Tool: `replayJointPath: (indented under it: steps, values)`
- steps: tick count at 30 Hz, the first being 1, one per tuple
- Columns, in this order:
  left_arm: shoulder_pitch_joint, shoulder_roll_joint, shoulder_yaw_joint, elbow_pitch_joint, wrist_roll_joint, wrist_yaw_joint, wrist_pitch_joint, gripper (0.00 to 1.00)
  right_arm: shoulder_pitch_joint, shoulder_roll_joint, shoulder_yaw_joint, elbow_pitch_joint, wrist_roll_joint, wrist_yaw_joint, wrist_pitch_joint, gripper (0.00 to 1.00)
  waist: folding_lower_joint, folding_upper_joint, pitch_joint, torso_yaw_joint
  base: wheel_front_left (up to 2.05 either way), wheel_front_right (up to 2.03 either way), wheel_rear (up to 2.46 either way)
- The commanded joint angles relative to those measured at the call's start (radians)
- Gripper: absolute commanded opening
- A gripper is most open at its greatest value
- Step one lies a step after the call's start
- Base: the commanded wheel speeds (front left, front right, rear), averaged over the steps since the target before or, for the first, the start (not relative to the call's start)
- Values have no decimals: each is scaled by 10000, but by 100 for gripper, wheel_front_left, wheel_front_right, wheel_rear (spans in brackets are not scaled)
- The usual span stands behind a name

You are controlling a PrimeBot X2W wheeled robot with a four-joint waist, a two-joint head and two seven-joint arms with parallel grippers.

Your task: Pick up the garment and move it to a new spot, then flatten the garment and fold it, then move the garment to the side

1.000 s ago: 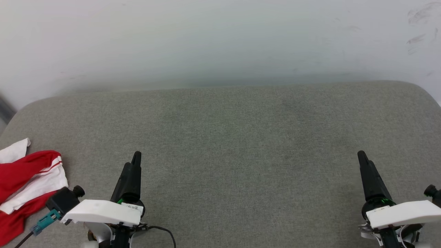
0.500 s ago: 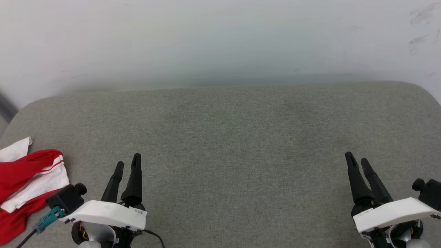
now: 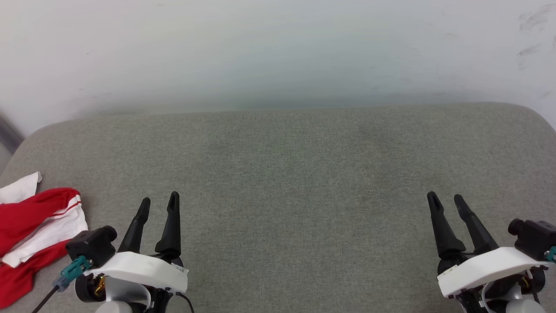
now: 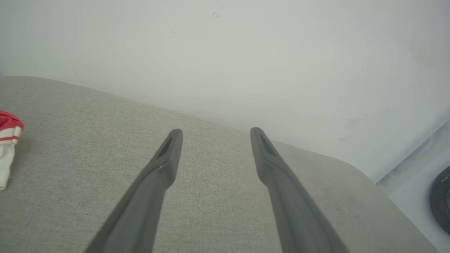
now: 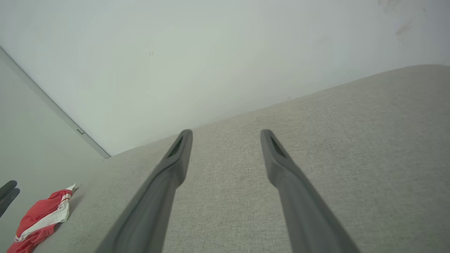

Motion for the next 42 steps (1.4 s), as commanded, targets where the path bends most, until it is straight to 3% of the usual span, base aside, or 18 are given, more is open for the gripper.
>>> replayJointPath:
  steps: [1,20,42]
  values:
    - [-60,102,-16,-148,296,44,-90,100,14,-69,14,-200,-296,3,8,100,0,0,5,1,0,0,0]
    - [-18,323,-304,-23,2175,408,-565,100,188,4,-11,-545,-2485,2,159,100,0,0,-1,36,0,0,0]
    - [-97,73,-223,582,3377,274,-1022,100,304,193,-16,-742,-4031,2,61,100,0,0,4,86,0,0,0]
